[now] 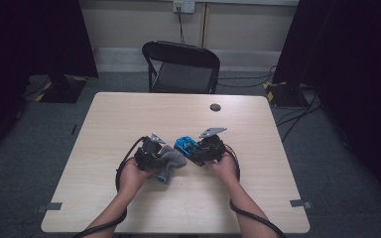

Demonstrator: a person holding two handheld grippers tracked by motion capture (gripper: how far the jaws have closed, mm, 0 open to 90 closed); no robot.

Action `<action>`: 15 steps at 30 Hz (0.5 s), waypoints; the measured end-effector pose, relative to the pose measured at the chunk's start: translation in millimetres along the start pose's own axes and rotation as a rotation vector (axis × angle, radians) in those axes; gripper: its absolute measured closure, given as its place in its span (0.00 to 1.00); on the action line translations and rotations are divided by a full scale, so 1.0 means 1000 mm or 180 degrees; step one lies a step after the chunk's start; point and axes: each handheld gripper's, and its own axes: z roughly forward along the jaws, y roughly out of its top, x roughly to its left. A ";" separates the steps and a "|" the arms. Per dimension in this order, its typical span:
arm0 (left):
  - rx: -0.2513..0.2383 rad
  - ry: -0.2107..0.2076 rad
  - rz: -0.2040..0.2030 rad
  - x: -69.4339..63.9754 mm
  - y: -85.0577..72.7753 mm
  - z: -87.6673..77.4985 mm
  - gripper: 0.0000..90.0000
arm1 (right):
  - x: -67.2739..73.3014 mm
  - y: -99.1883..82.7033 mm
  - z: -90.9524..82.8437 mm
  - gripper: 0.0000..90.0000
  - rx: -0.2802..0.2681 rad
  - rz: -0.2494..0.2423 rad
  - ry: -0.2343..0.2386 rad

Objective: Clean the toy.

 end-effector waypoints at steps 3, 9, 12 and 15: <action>0.0013 -0.0024 0.0072 -0.008 0.000 0.002 0.83 | 0.000 0.000 0.000 0.49 0.0005 -0.0001 -0.0002; 0.0010 -0.0154 0.0117 -0.021 -0.002 0.007 0.83 | 0.000 -0.001 0.000 0.49 -0.0009 -0.0006 -0.0006; 0.0033 -0.0185 0.0165 -0.029 -0.002 0.011 0.83 | 0.000 -0.001 -0.001 0.49 -0.0005 0.0002 -0.0004; 0.0060 -0.0217 0.0223 -0.036 -0.002 0.014 0.83 | 0.000 0.000 -0.001 0.49 0.0009 0.0003 -0.0004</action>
